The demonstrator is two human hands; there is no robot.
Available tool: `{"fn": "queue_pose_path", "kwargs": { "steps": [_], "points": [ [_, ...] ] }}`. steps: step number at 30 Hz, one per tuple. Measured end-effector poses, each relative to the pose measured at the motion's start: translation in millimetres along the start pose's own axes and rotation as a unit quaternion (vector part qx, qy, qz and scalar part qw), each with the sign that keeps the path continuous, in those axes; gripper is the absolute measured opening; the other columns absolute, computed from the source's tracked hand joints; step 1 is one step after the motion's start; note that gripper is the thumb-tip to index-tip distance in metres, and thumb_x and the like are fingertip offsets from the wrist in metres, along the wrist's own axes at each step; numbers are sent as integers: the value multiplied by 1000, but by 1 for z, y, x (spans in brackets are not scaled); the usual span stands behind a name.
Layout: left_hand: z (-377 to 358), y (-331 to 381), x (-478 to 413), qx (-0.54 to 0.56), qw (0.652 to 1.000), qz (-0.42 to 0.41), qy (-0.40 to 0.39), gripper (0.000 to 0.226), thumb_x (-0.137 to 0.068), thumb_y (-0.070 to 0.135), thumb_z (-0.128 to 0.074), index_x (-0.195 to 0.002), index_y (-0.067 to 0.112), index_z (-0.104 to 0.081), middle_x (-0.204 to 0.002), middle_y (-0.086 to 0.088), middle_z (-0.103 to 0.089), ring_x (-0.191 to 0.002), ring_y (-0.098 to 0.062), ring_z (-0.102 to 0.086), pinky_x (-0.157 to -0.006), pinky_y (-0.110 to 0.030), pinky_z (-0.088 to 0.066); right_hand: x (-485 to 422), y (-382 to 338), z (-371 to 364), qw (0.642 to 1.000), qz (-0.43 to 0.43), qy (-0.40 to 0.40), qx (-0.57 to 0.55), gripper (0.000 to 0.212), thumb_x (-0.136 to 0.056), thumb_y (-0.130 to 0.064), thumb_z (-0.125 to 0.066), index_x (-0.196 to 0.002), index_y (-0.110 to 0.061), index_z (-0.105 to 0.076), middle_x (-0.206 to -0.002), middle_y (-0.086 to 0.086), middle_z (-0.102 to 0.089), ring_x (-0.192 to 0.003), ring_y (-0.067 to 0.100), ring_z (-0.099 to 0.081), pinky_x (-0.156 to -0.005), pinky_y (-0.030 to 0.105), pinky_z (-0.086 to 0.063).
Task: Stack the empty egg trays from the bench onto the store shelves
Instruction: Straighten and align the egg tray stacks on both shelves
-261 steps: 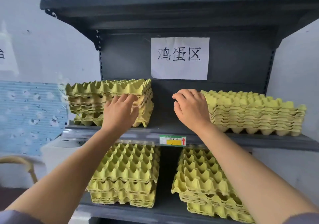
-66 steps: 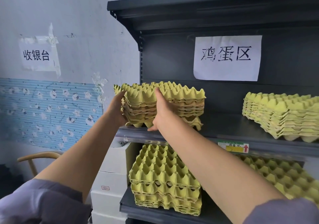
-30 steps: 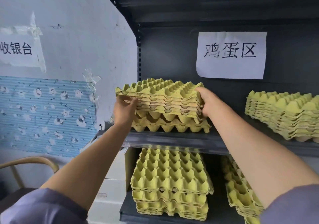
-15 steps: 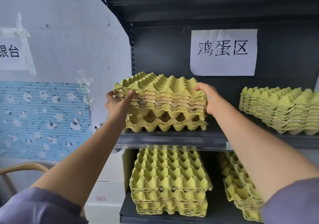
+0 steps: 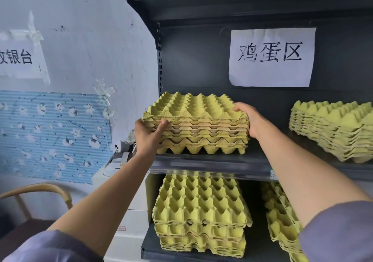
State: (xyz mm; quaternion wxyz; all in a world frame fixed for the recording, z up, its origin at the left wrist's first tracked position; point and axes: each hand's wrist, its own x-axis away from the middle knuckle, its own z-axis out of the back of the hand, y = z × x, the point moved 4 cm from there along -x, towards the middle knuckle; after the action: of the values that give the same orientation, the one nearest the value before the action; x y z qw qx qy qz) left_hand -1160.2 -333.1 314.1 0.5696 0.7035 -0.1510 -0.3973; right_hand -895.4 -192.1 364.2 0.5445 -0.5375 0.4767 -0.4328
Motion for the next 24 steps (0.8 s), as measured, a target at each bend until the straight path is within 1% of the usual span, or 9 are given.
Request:
{"fn": "queue_pose_path", "kwargs": {
  "steps": [2, 4, 6, 8, 10, 12, 14, 18, 24],
  "points": [
    [-2, -5, 1, -13, 1000, 11, 14, 74, -74, 52, -72, -128, 15, -37, -122, -3, -47, -120, -25, -45, -103, -47, -39, -1, 7, 0, 1000, -16, -1, 15, 57, -44, -38, -73, -98, -20, -69, -117, 12, -63, -105, 35, -61, -95, 54, -46],
    [-2, -6, 3, -81, 995, 33, 38, 83, -74, 60, -66, -136, 16, -32, -134, -10, -41, -129, -32, -35, -107, -49, -32, 7, 6, -2, 1000, -21, -2, 20, 50, -63, -37, -73, -108, -14, -67, -109, 13, -67, -96, 32, -65, -90, 49, -50],
    [-2, -5, 5, -120, 991, 42, 52, 87, -78, 59, -61, -143, 17, -24, -144, -15, -31, -134, -35, -28, -109, -49, -27, 12, 4, -2, 1000, -4, 1, -10, 40, -79, -35, -69, -110, -10, -66, -101, 13, -71, -89, 30, -68, -82, 44, -55],
    [-4, -5, 5, -94, 994, 27, 48, 88, -81, 54, -61, -148, 21, -15, -146, -17, -25, -133, -34, -29, -109, -48, -27, 21, 3, -1, 997, 36, 21, -69, 32, -86, -39, -63, -104, -13, -67, -97, 9, -71, -88, 27, -69, -82, 40, -55],
    [-7, -5, 5, -76, 996, 7, 43, 85, -83, 50, -61, -148, 24, -14, -143, -18, -29, -129, -33, -35, -106, -47, -31, 32, 8, -1, 990, 115, 51, -61, 30, -93, -41, -54, -109, -18, -64, -108, 1, -67, -99, 19, -63, -88, 34, -50],
    [-7, -8, 0, -71, 997, -2, 35, 77, -85, 47, -62, -144, 20, -20, -137, -17, -37, -126, -33, -40, -105, -48, -35, 42, 15, -6, 982, 184, 34, 32, 42, -94, -44, -51, -128, -20, -53, -128, -4, -55, -114, 12, -51, -96, 31, -41],
    [-5, -8, -6, -69, 997, 2, 22, 68, -86, 44, -62, -135, 15, -27, -128, -15, -44, -120, -32, -45, -101, -48, -40, 44, 23, -10, 976, 197, 18, 91, 52, -91, -50, -53, -135, -23, -47, -136, -5, -49, -122, 12, -46, -100, 32, -39],
    [2, -9, -13, -114, 993, -4, 9, 57, -87, 43, -60, -122, 9, -31, -105, -9, -50, -103, -32, -54, -87, -46, -48, 45, 25, -16, 969, 212, 67, 109, 51, -90, -49, -53, -133, -22, -48, -135, -2, -50, -122, 15, -47, -99, 34, -41],
    [-2, -6, -5, -180, 983, -26, 12, 63, -87, 51, -55, -128, 9, -31, -103, -4, -46, -91, -24, -46, -77, -36, -39, 38, 25, -10, 955, 225, 131, 144, 49, -86, -58, -49, -120, -24, -57, -119, -1, -61, -111, 18, -55, -93, 40, -47]
  ]
}}
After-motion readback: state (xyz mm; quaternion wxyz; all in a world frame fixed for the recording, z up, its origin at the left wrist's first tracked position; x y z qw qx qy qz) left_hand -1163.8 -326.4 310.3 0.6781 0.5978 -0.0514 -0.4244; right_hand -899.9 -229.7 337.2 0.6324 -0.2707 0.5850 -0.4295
